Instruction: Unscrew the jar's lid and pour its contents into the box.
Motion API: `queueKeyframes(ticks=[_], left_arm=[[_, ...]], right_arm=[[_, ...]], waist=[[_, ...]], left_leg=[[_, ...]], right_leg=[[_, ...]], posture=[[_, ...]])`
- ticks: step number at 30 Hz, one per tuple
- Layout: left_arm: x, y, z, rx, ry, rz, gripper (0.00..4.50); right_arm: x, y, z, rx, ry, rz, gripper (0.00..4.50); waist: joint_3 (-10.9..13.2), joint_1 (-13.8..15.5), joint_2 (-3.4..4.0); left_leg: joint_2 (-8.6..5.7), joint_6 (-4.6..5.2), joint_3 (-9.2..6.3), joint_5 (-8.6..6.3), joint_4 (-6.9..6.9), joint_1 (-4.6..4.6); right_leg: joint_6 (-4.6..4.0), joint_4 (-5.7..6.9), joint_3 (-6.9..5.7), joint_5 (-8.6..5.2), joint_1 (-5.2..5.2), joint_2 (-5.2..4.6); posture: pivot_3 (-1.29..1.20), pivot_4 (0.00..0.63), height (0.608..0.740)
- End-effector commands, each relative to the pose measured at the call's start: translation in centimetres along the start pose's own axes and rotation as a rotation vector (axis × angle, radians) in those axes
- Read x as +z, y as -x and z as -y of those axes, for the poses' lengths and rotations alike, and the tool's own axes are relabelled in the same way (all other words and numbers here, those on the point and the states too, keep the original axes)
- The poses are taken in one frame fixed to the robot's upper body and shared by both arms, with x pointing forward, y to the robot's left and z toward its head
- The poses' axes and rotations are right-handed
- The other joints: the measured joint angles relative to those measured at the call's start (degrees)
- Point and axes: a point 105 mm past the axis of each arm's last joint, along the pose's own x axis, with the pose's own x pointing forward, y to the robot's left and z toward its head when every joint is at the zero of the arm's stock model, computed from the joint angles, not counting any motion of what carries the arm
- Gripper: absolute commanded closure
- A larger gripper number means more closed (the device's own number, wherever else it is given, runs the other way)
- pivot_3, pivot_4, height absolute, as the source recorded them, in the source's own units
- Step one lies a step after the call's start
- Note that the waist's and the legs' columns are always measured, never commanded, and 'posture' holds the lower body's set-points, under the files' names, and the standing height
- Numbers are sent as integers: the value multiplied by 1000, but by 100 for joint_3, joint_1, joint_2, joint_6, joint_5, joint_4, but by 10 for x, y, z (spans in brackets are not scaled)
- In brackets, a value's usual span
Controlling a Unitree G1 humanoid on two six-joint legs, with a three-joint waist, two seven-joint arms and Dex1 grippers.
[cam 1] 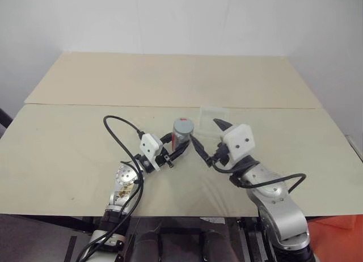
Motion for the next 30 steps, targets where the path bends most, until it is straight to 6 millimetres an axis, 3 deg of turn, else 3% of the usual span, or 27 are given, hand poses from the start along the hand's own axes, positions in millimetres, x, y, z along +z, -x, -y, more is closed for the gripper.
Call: queueKeyframes(ticks=[1, 6, 20, 30], left_arm=[[13, -5, -1, -6, -29, 59, 2538], [17, -6, 0, -4, -38, 77, 2538], [23, -10, 7, -9, -55, 122, 2538], [25, -6, 3, 2, -60, 127, 2538]], right_arm=[[25, 7, -8, 87, -3, 100, 44], [30, 10, -19, 213, -8, 107, 44], [31, -52, -10, 110, 21, 139, 44], [29, -51, -6, 97, 7, 149, 44]], waist=[[0, 0, 0], [0, 0, 0], [0, 5, 0], [0, -2, 0]], left_leg=[[0, 0, 0, 0, 0, 0], [0, 0, -2, 0, 0, 0], [0, 0, -3, 0, 1, -3], [1, 0, -3, 0, 0, -2]], right_leg=[[0, 0, 0, 0, 0, 0], [0, -1, 0, 0, 1, 0], [-1, -2, -1, 1, 0, 3], [-1, 0, -2, 1, 0, 3]], posture=[[0, 150, 740], [0, 150, 740], [0, 150, 740], [0, 150, 740]])
